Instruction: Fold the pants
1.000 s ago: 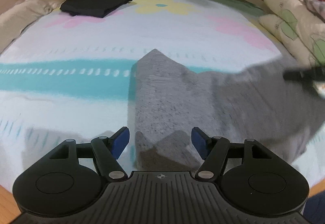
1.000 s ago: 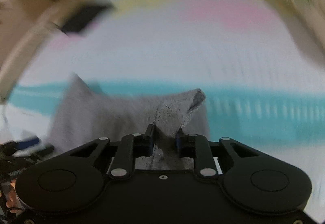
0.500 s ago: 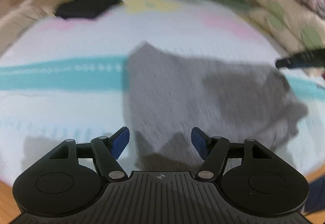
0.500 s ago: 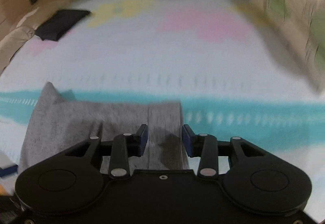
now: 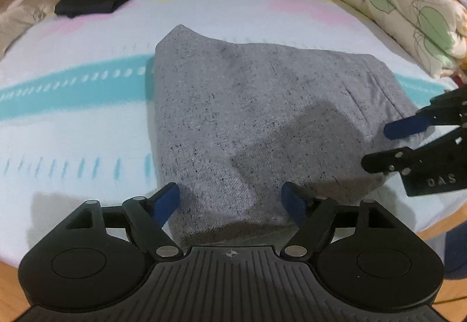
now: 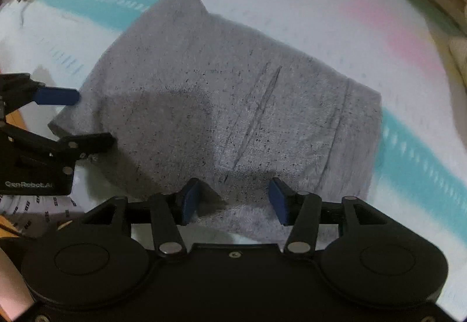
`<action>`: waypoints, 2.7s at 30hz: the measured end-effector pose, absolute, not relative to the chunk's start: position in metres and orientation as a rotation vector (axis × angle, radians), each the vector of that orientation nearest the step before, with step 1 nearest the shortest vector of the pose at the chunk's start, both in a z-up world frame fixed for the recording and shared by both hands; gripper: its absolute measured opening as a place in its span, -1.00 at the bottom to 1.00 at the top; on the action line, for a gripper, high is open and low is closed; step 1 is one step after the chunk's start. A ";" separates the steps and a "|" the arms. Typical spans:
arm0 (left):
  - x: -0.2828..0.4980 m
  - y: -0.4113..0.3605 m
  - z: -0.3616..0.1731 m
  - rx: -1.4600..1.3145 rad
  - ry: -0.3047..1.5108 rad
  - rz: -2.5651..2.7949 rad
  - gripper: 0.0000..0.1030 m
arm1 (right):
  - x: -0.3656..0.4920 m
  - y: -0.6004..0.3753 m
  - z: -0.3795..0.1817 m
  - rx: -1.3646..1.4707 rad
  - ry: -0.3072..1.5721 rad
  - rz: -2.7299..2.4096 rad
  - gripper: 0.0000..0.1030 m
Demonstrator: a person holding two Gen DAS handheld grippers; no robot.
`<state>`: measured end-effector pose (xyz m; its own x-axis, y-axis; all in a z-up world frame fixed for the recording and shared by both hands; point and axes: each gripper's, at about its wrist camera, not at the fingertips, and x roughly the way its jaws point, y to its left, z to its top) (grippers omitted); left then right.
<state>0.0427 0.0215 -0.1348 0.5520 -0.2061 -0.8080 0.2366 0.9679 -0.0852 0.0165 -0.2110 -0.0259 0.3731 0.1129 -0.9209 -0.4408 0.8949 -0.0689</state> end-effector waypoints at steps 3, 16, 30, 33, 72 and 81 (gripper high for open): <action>0.047 0.029 -0.125 -0.013 0.935 -0.253 0.46 | 0.019 -0.215 -0.020 -0.327 1.142 0.378 0.14; 0.142 0.031 -0.099 -0.008 0.843 -0.082 0.46 | 0.053 -0.243 -0.018 -0.109 1.122 0.203 0.58; 0.215 0.039 -0.145 0.055 0.972 -0.039 0.52 | 0.048 -0.249 -0.028 -0.065 1.144 0.114 0.99; 0.221 0.049 -0.148 0.003 0.979 -0.042 0.61 | 0.047 -0.247 -0.028 -0.070 1.139 0.117 1.00; 0.069 0.052 -0.139 -0.022 1.076 0.012 1.00 | 0.063 -0.250 -0.033 -0.063 1.184 0.152 1.00; 0.069 0.046 -0.139 0.012 1.063 0.044 1.00 | 0.067 -0.239 -0.035 -0.094 1.188 0.139 1.00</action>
<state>0.0687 0.0459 -0.1388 0.4851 0.0418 -0.8734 -0.0303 0.9991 0.0310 0.0667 -0.2386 -0.0347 0.3663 0.0589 -0.9286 -0.1578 0.9875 0.0004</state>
